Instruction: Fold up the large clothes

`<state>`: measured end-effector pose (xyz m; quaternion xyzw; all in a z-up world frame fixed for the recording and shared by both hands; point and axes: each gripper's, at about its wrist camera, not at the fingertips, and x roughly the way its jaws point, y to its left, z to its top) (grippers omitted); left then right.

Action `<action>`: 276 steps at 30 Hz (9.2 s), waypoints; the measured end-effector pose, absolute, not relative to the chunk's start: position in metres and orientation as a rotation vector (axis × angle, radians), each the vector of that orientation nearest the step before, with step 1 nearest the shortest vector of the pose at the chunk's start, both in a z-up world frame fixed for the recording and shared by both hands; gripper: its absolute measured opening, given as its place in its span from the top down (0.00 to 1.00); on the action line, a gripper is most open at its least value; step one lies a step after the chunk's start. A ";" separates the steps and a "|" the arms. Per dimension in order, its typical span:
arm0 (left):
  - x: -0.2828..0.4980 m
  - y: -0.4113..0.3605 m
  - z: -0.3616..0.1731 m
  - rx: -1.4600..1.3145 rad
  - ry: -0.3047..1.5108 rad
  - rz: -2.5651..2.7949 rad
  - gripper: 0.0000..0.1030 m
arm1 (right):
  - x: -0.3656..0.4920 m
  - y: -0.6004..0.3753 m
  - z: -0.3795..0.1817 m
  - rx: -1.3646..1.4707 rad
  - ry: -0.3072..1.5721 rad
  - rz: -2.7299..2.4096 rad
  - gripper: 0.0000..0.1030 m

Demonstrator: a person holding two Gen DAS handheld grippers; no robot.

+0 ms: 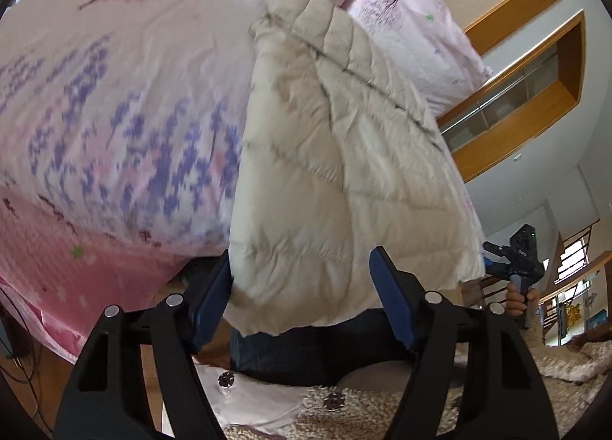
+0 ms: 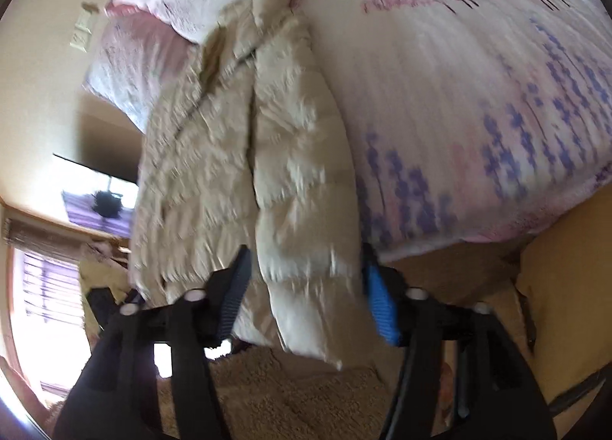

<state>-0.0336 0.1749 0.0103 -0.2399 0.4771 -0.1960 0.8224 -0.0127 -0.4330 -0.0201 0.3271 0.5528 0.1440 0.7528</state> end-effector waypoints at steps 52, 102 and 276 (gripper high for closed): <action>0.072 0.203 0.176 -0.557 0.456 -0.433 0.93 | 0.069 -0.395 0.176 0.545 0.368 0.381 0.91; 0.324 0.195 0.057 -0.612 0.868 -0.131 0.47 | 0.348 -0.398 0.032 0.575 0.932 0.080 0.91; 0.068 0.246 0.032 -0.949 0.670 -0.002 0.31 | 0.189 -0.091 0.062 0.054 0.948 0.303 0.72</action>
